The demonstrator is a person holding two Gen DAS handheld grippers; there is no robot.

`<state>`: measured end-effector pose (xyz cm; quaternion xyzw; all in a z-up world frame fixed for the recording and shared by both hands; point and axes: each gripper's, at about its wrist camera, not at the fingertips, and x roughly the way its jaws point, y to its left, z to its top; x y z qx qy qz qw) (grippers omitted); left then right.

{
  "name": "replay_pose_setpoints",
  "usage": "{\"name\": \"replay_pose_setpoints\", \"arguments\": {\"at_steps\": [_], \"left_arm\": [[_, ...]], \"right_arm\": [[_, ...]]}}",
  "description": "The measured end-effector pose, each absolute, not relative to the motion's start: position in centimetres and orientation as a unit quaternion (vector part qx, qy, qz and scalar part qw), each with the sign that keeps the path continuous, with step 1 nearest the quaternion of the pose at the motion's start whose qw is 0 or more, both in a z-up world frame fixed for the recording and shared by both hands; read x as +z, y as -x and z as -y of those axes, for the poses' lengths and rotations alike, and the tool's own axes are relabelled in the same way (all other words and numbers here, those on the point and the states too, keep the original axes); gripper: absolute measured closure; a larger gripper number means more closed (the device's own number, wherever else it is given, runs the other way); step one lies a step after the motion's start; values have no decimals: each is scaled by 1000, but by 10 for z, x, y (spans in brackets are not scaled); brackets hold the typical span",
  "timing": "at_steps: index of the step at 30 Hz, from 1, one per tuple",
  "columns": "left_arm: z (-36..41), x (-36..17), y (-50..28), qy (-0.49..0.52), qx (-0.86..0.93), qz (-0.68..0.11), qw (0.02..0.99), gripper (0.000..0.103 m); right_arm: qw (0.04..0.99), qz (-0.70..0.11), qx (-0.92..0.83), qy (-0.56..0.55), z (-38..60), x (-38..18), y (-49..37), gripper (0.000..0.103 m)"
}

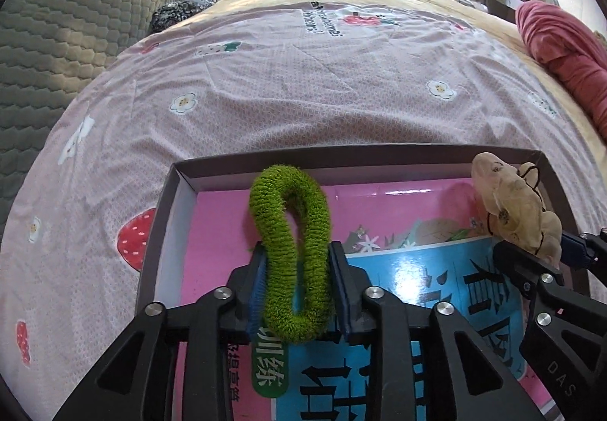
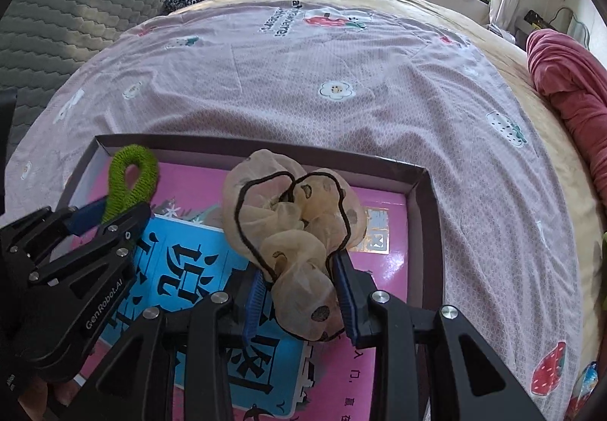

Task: Organize objects
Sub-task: 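Carry the hair tie and scrunchie with both tools over the pink tray, then open both tools to drop the hair tie and scrunchie into the tray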

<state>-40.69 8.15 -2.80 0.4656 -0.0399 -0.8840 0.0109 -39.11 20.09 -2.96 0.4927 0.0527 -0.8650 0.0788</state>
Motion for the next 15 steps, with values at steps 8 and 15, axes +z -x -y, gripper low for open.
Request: {"name": "replay_pose_setpoints", "arguments": {"at_steps": [8,15], "left_arm": [[-72,-30,409,-467,-884,27,19,38],[-66,-29,407,-471,-882,19,13,25]], "right_arm": [[78,-52,-859,-504,-199,-37,393,54],[79,-30,-863,-498,-202,-28,391,35]]}}
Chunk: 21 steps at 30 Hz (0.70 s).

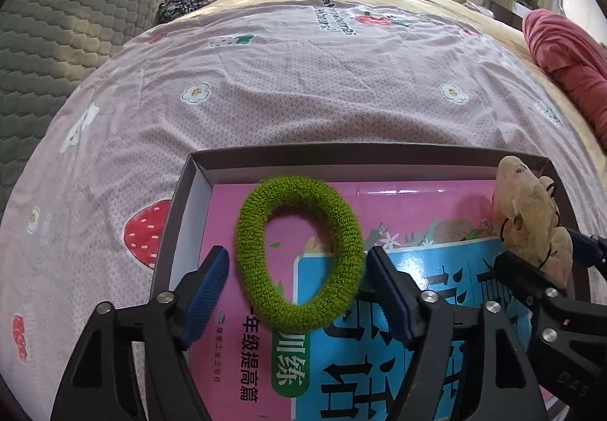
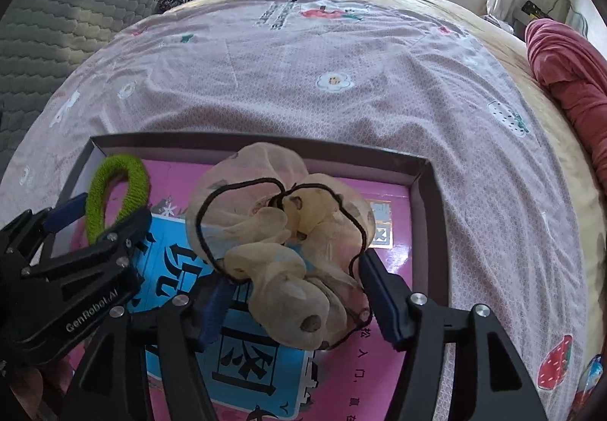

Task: Organize objects
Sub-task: 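Open both tools to drop the hair tie and scrunchie into the tray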

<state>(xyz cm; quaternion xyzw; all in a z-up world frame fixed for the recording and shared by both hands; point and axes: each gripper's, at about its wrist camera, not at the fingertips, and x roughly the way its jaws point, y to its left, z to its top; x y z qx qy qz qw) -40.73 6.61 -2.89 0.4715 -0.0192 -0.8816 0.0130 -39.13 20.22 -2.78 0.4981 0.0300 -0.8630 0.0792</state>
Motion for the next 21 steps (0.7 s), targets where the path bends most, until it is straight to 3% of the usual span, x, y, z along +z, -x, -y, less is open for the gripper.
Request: {"name": "replay_pose_setpoints", "arguments": {"at_steps": [2,8,11,21], "left_arm": [[-63,-26,407,-473,-881,15,20,25],[-54,-4,400,-460,-888,10,20,19],[-48,8,392,-454,-891,11,26,15],[-30,59,336,-421,-906,13,34,15]], "right_arm": [[79,-25,-865,-495,-203,-23,390,27],[81,-12,-871,-485,-205,-7,384,24],[85,3,-872,-482,-206,4,378,17],[100,22,-894,-437,-209,68,327,9]]}}
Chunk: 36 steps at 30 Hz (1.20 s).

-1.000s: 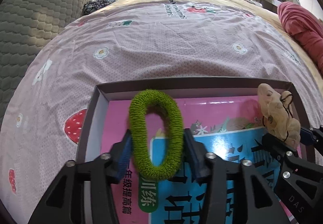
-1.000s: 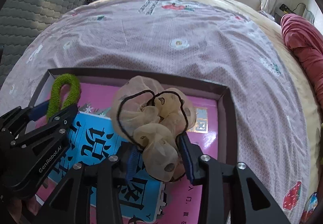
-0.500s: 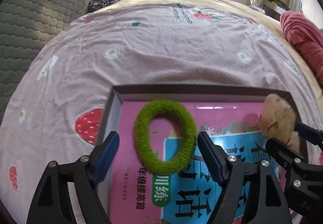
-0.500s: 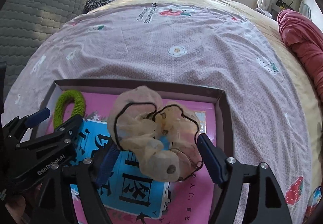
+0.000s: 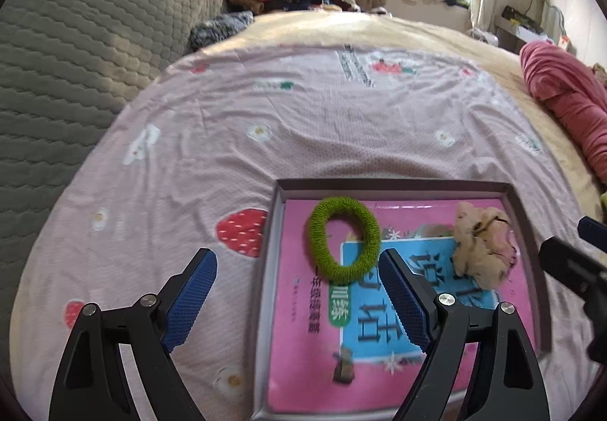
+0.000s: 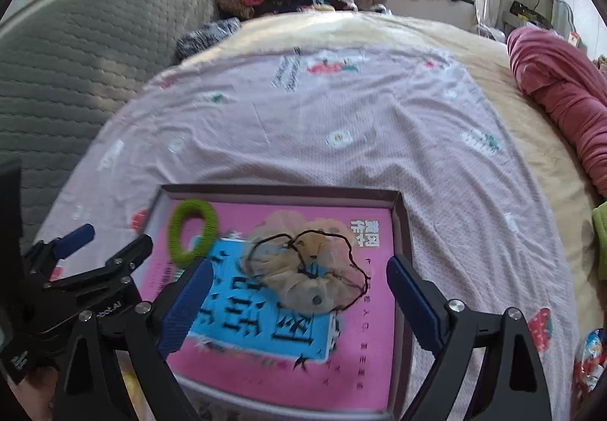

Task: Organize objects
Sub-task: 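Open both tools to drop the hair tie and scrunchie into the tray, then withdraw both tools from the tray toward the remaining snacks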

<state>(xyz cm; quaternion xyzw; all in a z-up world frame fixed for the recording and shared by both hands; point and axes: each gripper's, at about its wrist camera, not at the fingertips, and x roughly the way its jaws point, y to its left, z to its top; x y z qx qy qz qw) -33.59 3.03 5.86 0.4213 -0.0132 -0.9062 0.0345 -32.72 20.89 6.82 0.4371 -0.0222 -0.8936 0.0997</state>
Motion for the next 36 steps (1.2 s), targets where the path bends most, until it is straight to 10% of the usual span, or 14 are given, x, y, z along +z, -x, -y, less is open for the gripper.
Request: {"name": "replay_pose_setpoints", "arguments": {"at_steps": [16,36], "left_arm": [[-18,158,181,-317,-948,11,17,14],[-40,157,71,-306,-952,19,-5,14]], "right_arm": [[131,-6,-945,-301,-215,185,162,1],[98,-55,-954,-278,-230,170,51,1]]}}
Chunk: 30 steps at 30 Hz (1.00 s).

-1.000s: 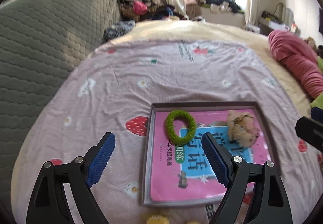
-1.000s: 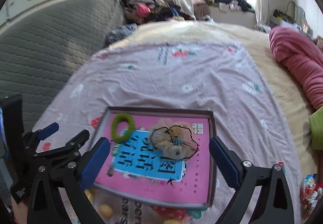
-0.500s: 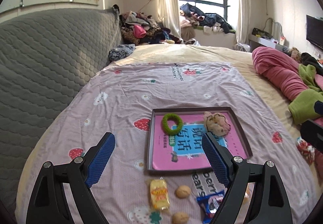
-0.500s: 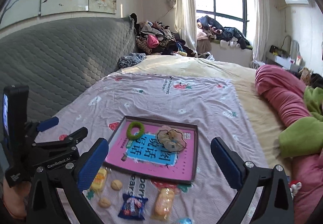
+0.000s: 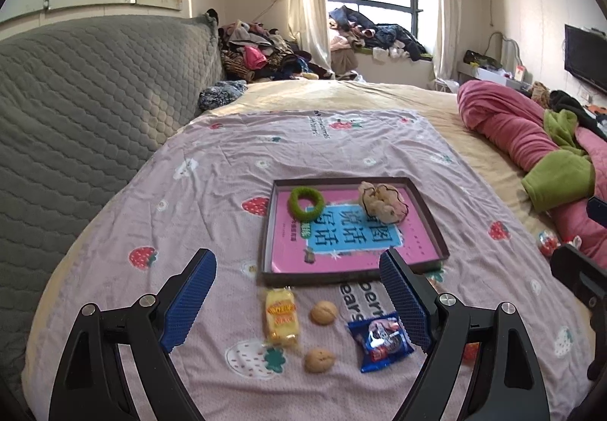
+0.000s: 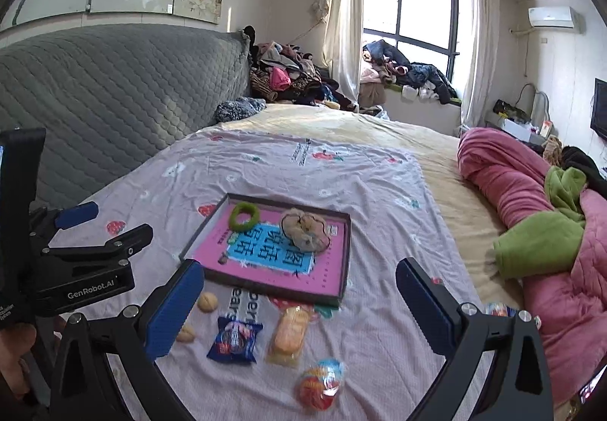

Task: Organize objects
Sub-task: 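Withdraw both tools from the tray toward the remaining snacks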

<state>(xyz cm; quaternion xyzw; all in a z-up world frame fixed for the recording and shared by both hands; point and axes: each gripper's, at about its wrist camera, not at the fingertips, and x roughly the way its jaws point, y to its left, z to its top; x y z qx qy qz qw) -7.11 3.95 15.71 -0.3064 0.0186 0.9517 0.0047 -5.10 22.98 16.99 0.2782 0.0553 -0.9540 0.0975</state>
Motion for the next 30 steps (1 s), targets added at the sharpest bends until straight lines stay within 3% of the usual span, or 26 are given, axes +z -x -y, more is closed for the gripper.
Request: {"name": "replay_pose_setpoints", "arguments": {"at_steps": [30], "left_arm": [[-72,112,12,330,943,-37,18,14]], "right_arm": [[73,-54,-945,-316,-260,116,1,1]]}}
